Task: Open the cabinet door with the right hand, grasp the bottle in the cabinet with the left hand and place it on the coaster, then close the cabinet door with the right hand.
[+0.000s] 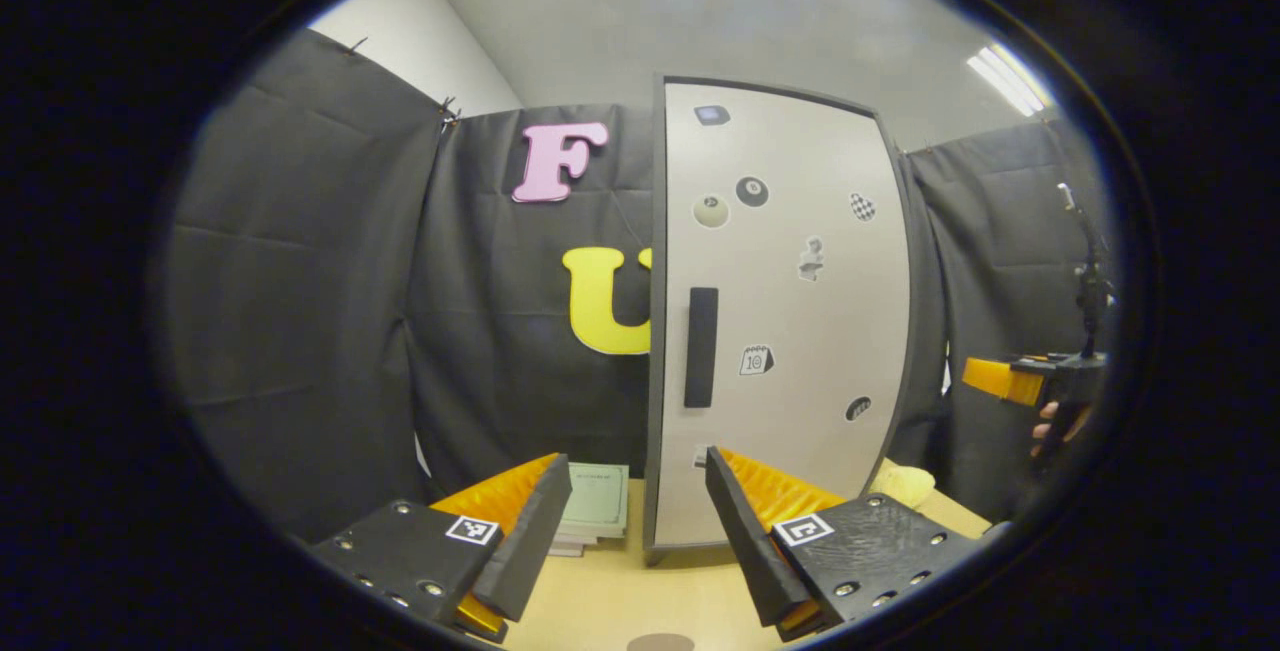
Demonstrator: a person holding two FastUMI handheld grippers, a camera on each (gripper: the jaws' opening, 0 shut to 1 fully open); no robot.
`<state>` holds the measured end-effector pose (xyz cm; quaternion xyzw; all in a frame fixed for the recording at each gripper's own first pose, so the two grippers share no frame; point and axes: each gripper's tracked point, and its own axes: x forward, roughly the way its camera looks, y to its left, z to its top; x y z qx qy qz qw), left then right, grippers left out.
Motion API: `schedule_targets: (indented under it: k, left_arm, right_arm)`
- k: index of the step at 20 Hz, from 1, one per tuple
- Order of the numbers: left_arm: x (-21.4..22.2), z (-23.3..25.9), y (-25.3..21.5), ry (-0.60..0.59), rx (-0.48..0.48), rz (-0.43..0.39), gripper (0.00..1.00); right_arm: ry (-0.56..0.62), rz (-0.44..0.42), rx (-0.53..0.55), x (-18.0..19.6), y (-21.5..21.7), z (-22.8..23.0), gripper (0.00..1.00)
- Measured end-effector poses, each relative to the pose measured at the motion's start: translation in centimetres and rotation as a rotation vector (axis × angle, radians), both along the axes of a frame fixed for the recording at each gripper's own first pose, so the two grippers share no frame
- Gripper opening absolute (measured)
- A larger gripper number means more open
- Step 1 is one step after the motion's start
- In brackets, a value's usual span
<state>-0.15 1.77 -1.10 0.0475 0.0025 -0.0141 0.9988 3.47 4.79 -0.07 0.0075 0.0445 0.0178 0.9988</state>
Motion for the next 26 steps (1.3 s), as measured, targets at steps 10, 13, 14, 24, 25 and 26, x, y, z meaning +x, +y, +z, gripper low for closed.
schedule_targets:
  k: [10, 13, 14, 24, 25, 26]
  left_arm:
    - [-1.6, -3.3, 3.5, 0.054, -0.033, 0.000, 0.84]
    - [-1.8, -3.7, 6.3, 0.060, -0.131, 0.046, 0.84]
    - [-2.0, -3.4, 7.5, 0.055, -0.143, 0.066, 0.84]
    - [-3.8, -4.1, 16.2, 0.052, -0.143, 0.207, 0.87]
    - [-3.8, -4.6, 16.5, 0.056, -0.148, 0.210, 0.84]
    - [-3.9, -5.0, 16.9, 0.064, -0.148, 0.214, 0.82]
  right_arm:
    - [-0.014, 0.114, 0.036, 4.3, 7.8, 4.9, 0.93]
    - [-0.021, 0.147, 0.030, 5.9, 11.0, 6.1, 0.98]
    - [-0.030, 0.162, 0.028, 6.2, 12.2, 6.5, 0.98]
    - [0.008, 0.305, 0.049, 8.8, 24.1, 7.1, 0.98]
    - [0.011, 0.308, 0.052, 9.0, 24.9, 7.0, 0.98]
    - [0.017, 0.313, 0.055, 9.3, 25.7, 6.9, 0.98]
